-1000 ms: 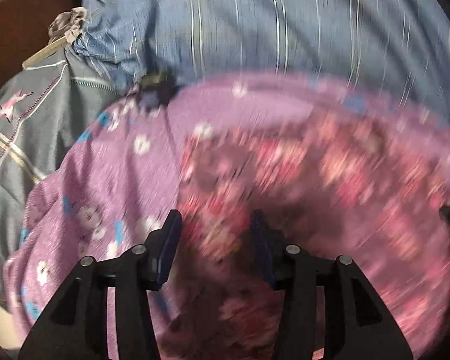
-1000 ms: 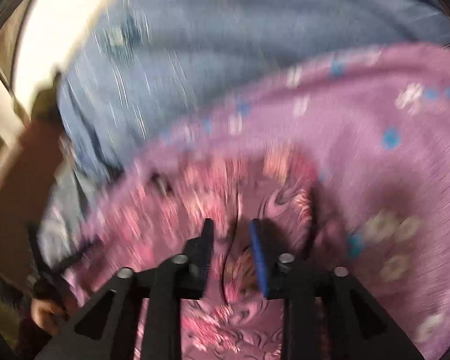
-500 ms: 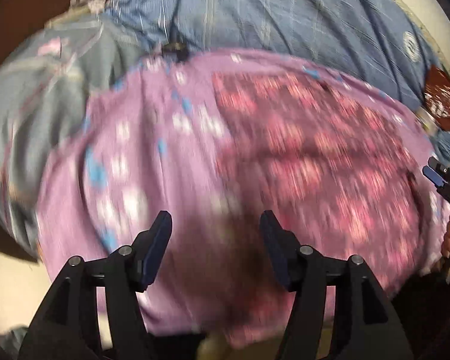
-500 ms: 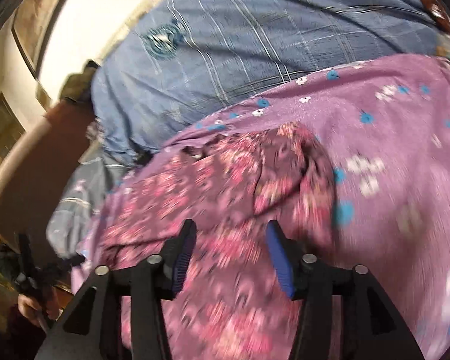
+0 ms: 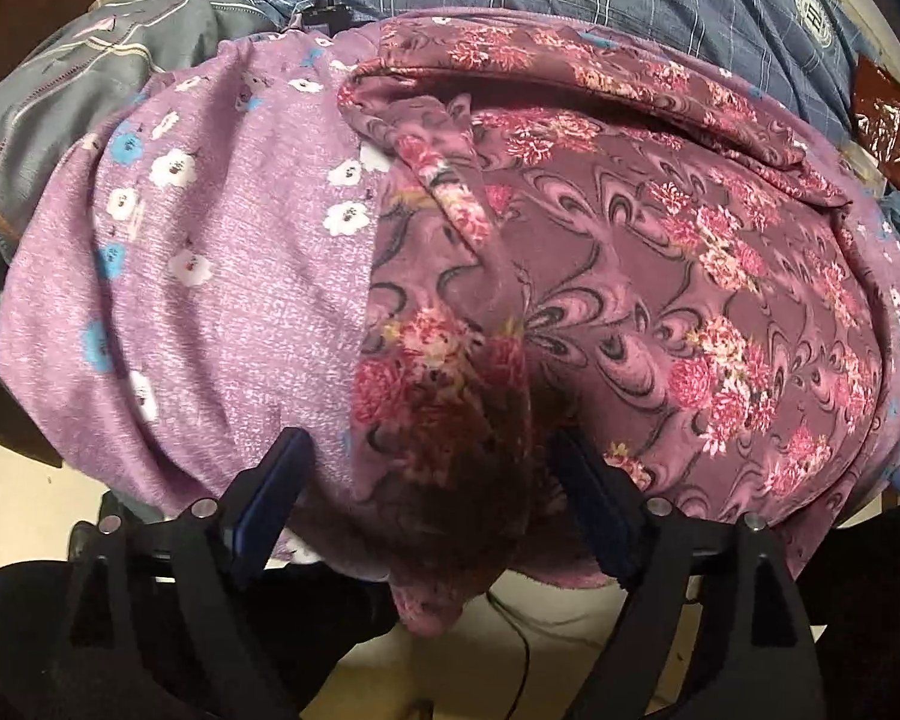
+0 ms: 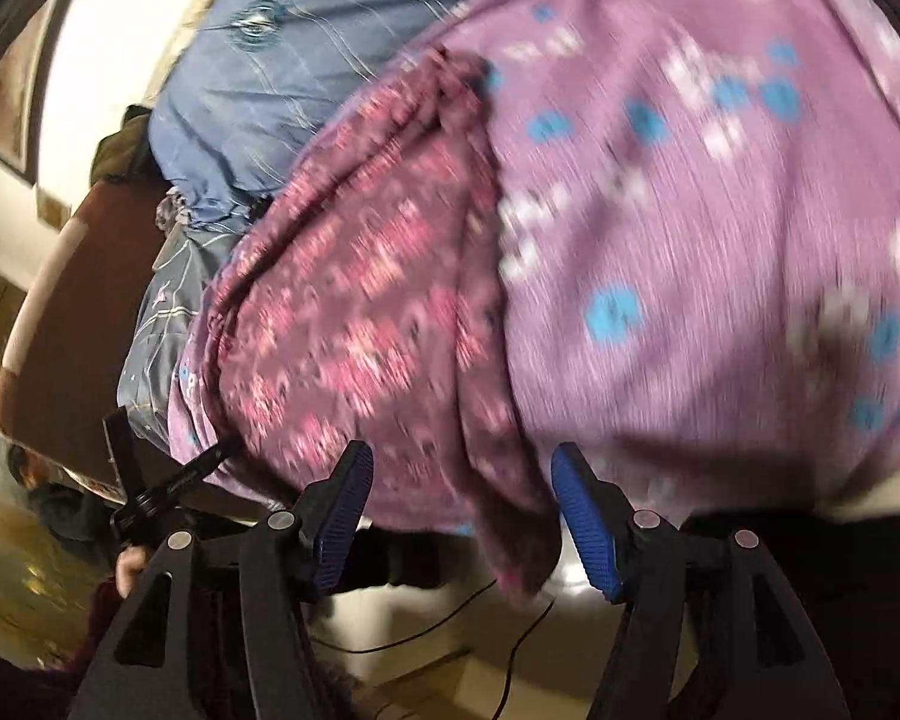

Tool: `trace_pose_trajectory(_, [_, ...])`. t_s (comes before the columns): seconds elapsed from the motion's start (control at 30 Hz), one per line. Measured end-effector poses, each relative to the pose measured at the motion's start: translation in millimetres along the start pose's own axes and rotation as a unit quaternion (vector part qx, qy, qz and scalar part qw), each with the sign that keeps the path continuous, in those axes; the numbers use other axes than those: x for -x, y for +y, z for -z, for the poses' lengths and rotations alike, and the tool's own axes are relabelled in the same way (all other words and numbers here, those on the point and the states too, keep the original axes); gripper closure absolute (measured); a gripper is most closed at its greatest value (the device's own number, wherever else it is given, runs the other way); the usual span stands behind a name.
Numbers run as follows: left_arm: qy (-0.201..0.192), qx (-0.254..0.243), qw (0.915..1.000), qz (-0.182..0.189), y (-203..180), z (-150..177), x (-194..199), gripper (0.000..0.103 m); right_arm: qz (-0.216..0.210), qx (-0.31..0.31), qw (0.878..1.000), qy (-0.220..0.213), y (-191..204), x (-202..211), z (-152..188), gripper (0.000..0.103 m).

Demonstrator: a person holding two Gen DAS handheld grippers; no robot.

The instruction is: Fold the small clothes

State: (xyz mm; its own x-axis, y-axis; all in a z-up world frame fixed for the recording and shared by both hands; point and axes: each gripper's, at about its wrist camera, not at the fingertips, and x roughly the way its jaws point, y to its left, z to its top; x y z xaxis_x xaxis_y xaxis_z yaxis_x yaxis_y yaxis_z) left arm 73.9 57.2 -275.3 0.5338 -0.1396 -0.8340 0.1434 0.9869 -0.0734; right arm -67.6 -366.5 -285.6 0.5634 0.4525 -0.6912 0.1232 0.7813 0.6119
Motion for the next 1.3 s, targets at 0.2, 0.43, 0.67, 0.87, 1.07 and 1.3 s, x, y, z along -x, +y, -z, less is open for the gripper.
trace_pose_trajectory(0.2, [-0.017, -0.028, 0.9987, 0.037, 3.2, 9.3, 12.7, 0.056, 0.017, -0.002, 0.996, 0.09, 4.9, -55.1, 14.0, 0.038])
trace_pose_trajectory(0.43, [0.005, 0.038, 0.9955, 0.086, 34.5, 21.6, 27.4, 0.049, 0.135, 0.044, 0.976, 0.164, 16.1, -132.0, 34.9, 0.068])
trace_pose_trajectory(0.67, [0.024, 0.121, 0.991, 0.052, 44.1, 65.7, 35.8, 0.019, 0.069, 0.089, 0.987, 0.114, 42.4, -93.6, 30.7, 0.1])
trace_pose_trajectory(0.87, [0.077, 0.087, 0.9919, -0.052, 5.7, 81.0, -1.1, 0.019, -0.014, 0.131, 0.987, 0.09, 72.2, -52.1, 31.1, 0.1])
trace_pose_trajectory(1.07, [0.071, 0.097, 0.9864, -0.112, -1.6, 76.9, -23.1, 0.019, -0.023, 0.119, 0.989, 0.086, 65.2, -43.7, 33.8, 0.1])
trace_pose_trajectory(1.3, [0.09, 0.132, 0.9857, -0.052, 16.9, 75.2, -47.9, 0.096, -0.031, 0.113, 0.99, 0.083, 59.4, -50.3, 36.3, 0.1])
